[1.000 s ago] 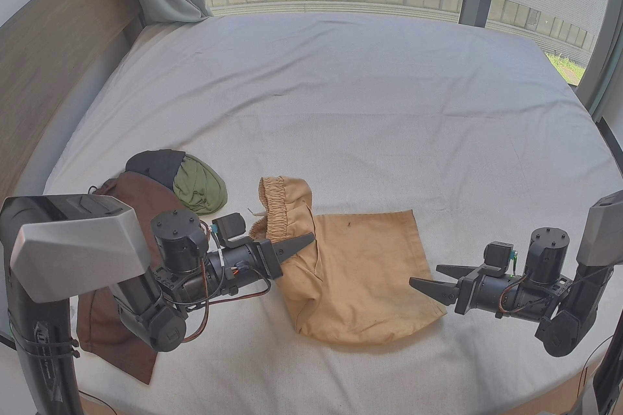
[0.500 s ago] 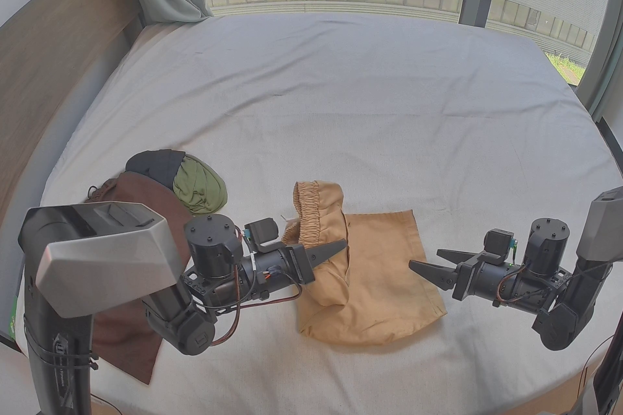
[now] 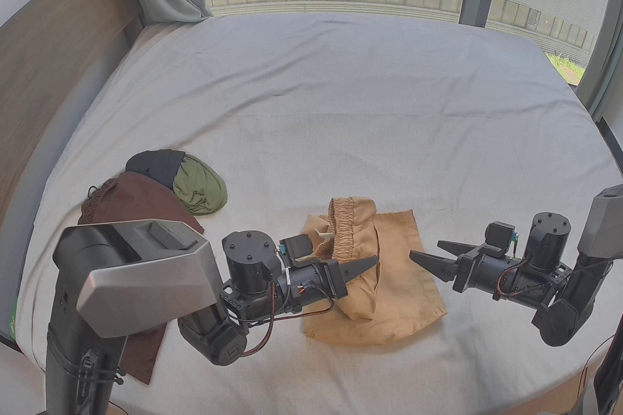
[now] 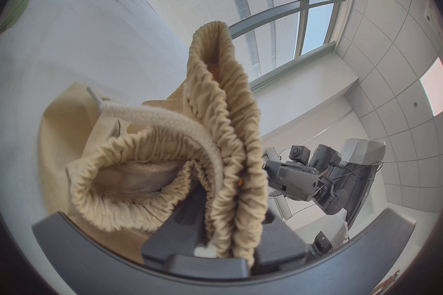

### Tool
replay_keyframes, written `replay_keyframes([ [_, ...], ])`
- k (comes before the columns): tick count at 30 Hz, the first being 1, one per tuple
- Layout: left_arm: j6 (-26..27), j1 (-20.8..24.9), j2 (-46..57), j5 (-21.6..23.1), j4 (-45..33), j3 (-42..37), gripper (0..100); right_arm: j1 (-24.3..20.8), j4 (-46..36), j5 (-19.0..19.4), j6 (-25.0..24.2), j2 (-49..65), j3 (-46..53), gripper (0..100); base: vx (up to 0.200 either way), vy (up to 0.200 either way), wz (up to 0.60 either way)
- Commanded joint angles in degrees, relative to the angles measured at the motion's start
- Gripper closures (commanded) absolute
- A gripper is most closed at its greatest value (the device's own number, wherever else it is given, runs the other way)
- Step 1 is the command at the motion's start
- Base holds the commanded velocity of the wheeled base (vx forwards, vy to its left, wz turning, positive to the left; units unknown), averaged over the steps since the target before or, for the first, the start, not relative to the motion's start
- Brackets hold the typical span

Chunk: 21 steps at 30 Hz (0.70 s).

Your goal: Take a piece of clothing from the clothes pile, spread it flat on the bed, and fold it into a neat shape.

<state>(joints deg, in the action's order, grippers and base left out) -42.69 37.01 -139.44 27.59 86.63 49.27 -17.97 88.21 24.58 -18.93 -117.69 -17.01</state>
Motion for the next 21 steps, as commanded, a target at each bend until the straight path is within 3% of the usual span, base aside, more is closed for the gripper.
replay_keyframes([
  [1,0.1,0.6,-3.0,-0.5,0.0,1.4,100,0.0,0.0,0.0,-0.1,0.3,-0.1,0,0.000,0.000,0.00],
  [9,0.2,0.3,-4.9,-1.6,0.3,3.5,100,0.0,0.0,0.0,-0.1,0.4,-0.1,0,0.000,0.000,0.00],
  [10,0.2,0.3,-5.1,-1.6,0.3,3.9,0,0.0,0.0,0.0,-0.1,0.4,-0.1,0,0.000,0.000,0.00],
  [21,0.3,0.7,-3.4,-4.0,1.4,6.0,0,0.1,0.0,0.0,0.0,0.0,0.0,0,0.000,0.000,0.00],
])
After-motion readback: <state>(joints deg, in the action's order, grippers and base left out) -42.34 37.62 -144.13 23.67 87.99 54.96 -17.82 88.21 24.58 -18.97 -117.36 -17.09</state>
